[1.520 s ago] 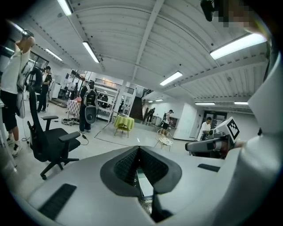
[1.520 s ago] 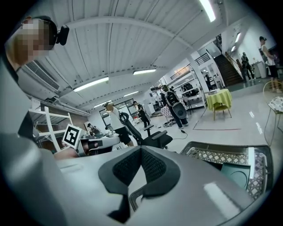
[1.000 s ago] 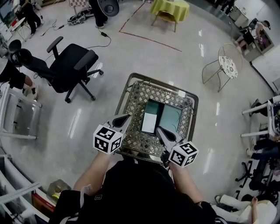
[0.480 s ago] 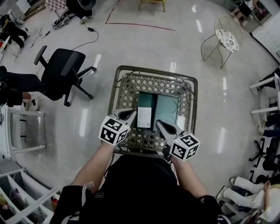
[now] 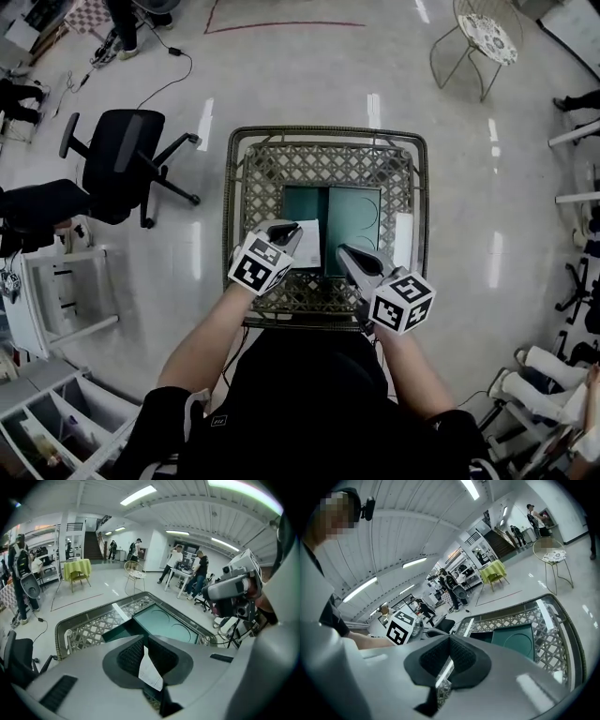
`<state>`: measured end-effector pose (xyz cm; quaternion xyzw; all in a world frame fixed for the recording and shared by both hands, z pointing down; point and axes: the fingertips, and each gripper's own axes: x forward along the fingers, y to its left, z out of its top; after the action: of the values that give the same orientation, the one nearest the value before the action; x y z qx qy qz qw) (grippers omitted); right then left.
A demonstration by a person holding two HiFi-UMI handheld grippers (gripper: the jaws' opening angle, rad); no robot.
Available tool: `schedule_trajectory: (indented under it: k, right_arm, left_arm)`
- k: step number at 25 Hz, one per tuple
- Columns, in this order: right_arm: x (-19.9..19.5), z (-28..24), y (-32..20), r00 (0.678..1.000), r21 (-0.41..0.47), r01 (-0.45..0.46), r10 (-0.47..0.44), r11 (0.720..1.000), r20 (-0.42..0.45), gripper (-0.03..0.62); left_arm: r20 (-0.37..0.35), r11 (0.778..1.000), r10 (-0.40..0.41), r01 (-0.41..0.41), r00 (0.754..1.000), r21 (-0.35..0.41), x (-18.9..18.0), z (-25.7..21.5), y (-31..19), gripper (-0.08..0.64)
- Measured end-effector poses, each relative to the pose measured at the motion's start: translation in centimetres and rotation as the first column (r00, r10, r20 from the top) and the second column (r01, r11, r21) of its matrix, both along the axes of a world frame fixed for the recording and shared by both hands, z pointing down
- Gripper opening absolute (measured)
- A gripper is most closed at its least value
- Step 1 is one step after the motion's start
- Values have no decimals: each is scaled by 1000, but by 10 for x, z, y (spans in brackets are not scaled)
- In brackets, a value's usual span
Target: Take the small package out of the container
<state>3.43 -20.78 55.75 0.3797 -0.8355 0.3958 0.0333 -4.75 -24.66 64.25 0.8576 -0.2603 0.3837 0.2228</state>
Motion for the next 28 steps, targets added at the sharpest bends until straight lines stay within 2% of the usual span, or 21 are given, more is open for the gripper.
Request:
schedule_trajectory:
  k: [1,5,11,17,20,25,28]
  right_arm:
    - [-3,3,0,1000,-10,-8,8,1000,6,9]
    - [-7,15,-3,999,-35,-26,27,999,21,10]
    - [-3,35,-7,998,-84,-59,60,995,21,11]
    - [12,45,-10,994,-104,-109,111,989,17,10]
    - [16,47,-7,992,-114,-120,122,986,15,11]
    - [19,50,-5,991,-123,-131,134,984,20,11]
    - [19,50,-4,991,-124,-131,135,984,21,11]
  left_arm:
    - [15,1000,24,-23,1000,-21,-1,8,1,13]
    - [76,988,125,-116,989,-104,-1,44,5,140]
    - [154,951,292,-270,944,-150,5,83,5,160]
    - [228,873,480,-437,847,-214,10,120,8,219]
    - [241,838,539,-487,807,-245,12,128,9,230]
    - [308,780,626,-563,716,-275,12,135,11,236]
    - [299,745,665,-581,685,-327,13,141,20,236]
